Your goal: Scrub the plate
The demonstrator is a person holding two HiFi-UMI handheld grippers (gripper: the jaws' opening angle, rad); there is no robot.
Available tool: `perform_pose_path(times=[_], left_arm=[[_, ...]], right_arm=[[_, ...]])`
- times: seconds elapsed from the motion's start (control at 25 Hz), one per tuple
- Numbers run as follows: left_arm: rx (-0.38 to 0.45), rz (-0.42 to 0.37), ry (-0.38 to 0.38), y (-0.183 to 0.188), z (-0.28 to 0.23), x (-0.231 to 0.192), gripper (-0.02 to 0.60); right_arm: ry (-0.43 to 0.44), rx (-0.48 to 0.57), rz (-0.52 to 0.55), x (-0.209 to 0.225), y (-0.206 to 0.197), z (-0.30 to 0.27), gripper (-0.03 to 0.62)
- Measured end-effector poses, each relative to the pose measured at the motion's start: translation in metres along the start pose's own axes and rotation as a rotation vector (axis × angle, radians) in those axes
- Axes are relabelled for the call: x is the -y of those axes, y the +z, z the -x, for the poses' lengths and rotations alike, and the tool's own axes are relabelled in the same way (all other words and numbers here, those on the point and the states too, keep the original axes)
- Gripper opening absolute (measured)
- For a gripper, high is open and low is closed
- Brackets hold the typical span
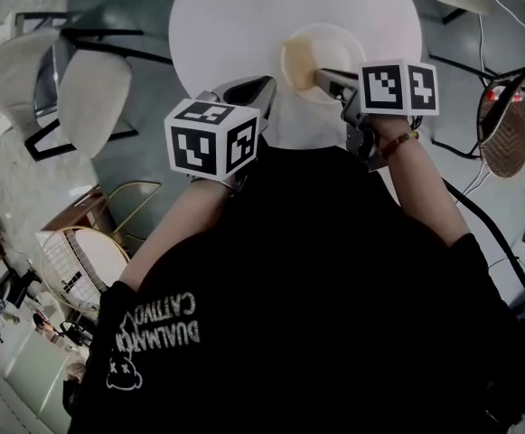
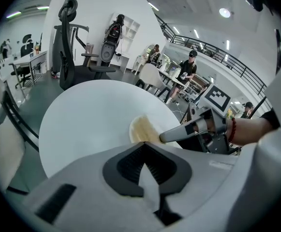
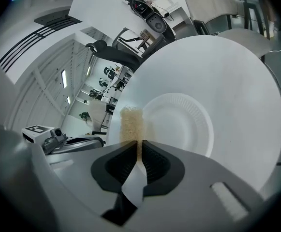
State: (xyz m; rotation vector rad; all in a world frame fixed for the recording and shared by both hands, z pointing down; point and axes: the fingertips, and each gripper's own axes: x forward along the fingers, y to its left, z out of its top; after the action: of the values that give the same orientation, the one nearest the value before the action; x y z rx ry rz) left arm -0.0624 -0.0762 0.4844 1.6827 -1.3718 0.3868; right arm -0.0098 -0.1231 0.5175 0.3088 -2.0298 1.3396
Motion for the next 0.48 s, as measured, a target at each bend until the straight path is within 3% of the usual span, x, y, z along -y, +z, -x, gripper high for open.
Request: perform_pose_path(times=[0.48], left_arm=[[0.002, -0.037, -0.024, 0.006, -0.008, 0.015, -0.002]], right_arm=[[-0.036, 0.049, -0.021, 0.016, 0.0, 0.021, 0.035]])
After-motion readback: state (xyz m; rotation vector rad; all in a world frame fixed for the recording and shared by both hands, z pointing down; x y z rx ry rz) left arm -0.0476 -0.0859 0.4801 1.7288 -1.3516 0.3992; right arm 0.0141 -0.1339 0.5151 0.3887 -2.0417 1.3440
